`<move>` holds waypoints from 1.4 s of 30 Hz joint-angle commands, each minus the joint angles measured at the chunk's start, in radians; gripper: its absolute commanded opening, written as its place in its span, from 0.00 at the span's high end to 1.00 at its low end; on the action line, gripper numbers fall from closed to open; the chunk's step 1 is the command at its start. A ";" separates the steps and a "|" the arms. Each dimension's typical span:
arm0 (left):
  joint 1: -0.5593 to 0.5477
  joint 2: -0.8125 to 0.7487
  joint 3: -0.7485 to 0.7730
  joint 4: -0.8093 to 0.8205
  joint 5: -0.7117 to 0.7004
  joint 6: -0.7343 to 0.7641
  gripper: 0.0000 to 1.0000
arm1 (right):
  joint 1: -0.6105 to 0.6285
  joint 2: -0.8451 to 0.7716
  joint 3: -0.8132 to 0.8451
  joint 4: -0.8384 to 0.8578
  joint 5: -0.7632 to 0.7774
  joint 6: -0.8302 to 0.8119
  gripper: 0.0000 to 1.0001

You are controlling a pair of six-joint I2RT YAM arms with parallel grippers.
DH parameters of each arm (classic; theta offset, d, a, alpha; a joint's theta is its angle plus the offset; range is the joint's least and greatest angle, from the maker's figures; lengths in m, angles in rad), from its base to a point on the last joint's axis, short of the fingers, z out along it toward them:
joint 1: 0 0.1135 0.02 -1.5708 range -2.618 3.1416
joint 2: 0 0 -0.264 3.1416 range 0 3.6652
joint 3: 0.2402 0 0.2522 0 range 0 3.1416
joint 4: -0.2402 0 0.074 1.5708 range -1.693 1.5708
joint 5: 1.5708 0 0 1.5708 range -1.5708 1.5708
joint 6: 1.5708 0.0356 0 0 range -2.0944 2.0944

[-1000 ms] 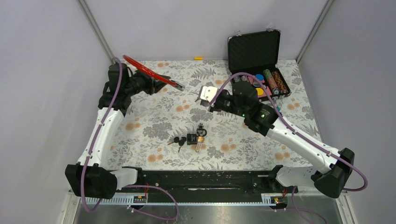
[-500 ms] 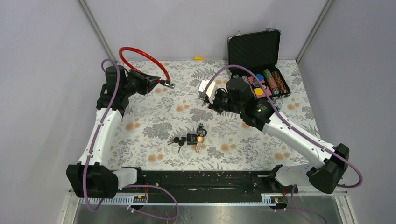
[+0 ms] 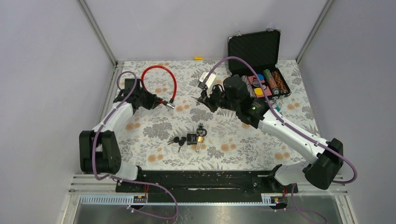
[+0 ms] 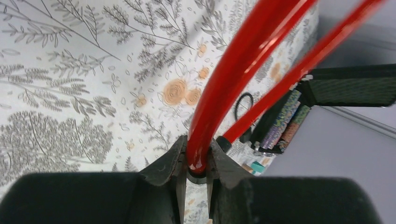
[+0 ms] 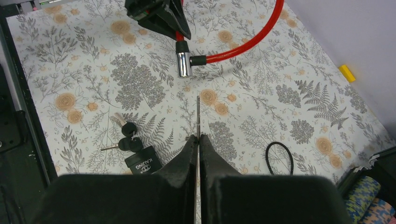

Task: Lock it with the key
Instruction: Place the lock at the center of the board, then place the key at the center of the board.

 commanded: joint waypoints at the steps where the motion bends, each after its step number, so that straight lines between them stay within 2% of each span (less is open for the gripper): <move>1: -0.010 0.106 0.007 0.160 -0.024 0.063 1.00 | -0.008 0.021 -0.001 0.071 -0.039 0.063 1.00; 4: -0.009 0.192 0.014 0.178 -0.042 0.084 1.00 | -0.010 0.059 0.002 0.103 -0.020 0.117 1.00; 7: -0.014 0.255 0.028 0.182 -0.036 0.087 1.00 | -0.019 0.157 0.029 0.203 0.063 0.273 1.00; 10: -0.017 0.317 0.050 0.167 -0.064 0.101 1.00 | -0.044 0.310 0.080 0.306 0.008 0.439 1.00; 13: -0.018 0.374 0.085 0.119 -0.076 0.115 0.99 | -0.048 0.476 0.180 0.330 -0.036 0.536 1.00; 15: -0.018 0.374 0.082 0.110 -0.078 0.114 0.85 | -0.050 0.595 0.264 0.332 -0.037 0.571 1.00; 17: -0.017 0.353 0.078 0.092 -0.109 0.116 0.58 | -0.052 0.702 0.361 0.322 -0.044 0.601 1.00; 19: -0.017 0.331 0.091 0.049 -0.145 0.140 0.40 | -0.051 0.788 0.443 0.324 -0.035 0.645 1.00; 20: -0.017 0.318 0.103 0.027 -0.153 0.154 0.35 | -0.051 0.827 0.481 0.321 -0.025 0.676 1.00; 24: -0.015 0.247 0.143 -0.055 -0.170 0.219 0.23 | -0.054 0.954 0.608 0.262 0.010 0.822 1.00; 26: -0.013 0.199 0.141 -0.082 -0.191 0.229 0.21 | -0.053 0.990 0.629 0.248 0.001 0.862 0.93; 30: -0.001 0.100 0.124 -0.114 -0.202 0.244 0.12 | -0.053 1.029 0.671 0.199 -0.025 0.876 0.63; 34: 0.004 0.020 0.118 -0.111 -0.184 0.317 0.07 | -0.055 0.957 0.660 0.107 0.032 0.806 0.36; 38: 0.004 -0.043 0.126 -0.102 -0.134 0.425 0.02 | -0.069 0.831 0.604 0.006 0.119 0.729 0.32; 42: 0.005 -0.104 0.108 -0.078 -0.061 0.493 0.01 | -0.074 0.686 0.463 -0.142 0.256 0.678 0.31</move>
